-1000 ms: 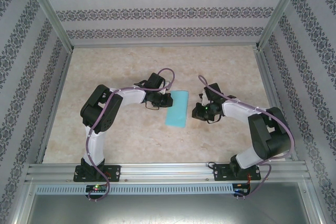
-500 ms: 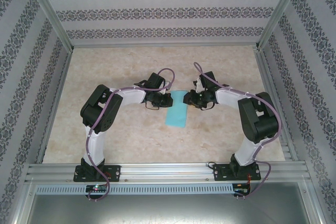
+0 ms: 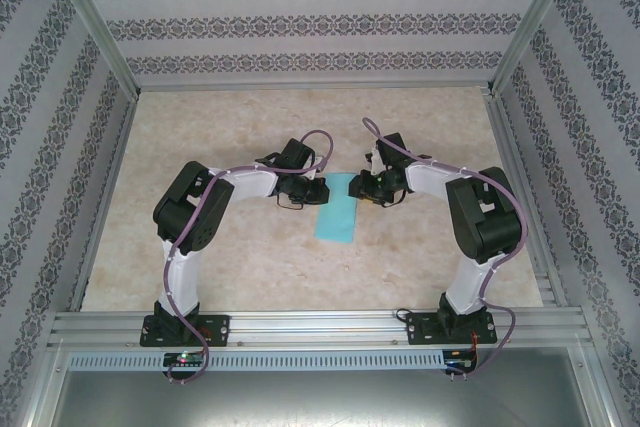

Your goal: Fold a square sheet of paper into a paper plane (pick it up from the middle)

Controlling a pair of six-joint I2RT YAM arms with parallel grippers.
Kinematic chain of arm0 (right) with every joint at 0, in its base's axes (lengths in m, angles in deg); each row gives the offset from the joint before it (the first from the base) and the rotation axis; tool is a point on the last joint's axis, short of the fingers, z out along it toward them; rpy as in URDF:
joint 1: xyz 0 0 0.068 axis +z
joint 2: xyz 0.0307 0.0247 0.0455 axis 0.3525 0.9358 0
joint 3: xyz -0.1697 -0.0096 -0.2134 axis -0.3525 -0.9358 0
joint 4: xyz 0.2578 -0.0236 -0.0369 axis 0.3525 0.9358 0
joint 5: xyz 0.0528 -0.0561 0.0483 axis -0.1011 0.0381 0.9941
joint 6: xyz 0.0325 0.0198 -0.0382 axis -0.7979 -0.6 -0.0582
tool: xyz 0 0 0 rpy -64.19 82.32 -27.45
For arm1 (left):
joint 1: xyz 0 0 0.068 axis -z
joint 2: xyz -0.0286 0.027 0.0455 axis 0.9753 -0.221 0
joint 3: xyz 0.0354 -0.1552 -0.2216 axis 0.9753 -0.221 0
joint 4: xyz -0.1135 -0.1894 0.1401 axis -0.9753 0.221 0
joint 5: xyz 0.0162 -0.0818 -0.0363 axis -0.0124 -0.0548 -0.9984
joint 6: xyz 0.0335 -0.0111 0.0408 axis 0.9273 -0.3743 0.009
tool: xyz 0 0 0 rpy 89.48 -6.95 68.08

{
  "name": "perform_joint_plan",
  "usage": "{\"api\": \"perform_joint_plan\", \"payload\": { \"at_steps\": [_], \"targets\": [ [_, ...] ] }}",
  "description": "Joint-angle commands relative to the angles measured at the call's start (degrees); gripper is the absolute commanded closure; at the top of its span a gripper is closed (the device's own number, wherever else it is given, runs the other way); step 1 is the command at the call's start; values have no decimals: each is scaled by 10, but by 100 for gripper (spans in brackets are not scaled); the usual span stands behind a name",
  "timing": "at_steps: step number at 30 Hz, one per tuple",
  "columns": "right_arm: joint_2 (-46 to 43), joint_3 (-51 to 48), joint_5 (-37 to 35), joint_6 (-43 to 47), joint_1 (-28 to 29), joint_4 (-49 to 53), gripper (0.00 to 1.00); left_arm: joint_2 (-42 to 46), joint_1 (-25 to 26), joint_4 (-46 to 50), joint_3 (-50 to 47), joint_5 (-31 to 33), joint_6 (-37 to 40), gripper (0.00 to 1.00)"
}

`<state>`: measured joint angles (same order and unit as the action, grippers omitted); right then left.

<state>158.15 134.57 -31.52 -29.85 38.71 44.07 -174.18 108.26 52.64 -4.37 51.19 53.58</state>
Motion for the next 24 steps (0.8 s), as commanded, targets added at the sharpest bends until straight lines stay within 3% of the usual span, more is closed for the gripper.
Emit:
{"api": "perform_joint_plan", "payload": {
  "at_steps": [1,10,24],
  "targets": [
    [2,14,-10,15,-8,10,63,-52,-4,95,-30,62,18,89],
    [29,17,81,-8,-5,-45,63,-51,-4,95,-33,62,18,89],
    [-5,-38,127,-10,-5,-85,65,-54,-4,87,-34,48,11,88]
  ]
}}
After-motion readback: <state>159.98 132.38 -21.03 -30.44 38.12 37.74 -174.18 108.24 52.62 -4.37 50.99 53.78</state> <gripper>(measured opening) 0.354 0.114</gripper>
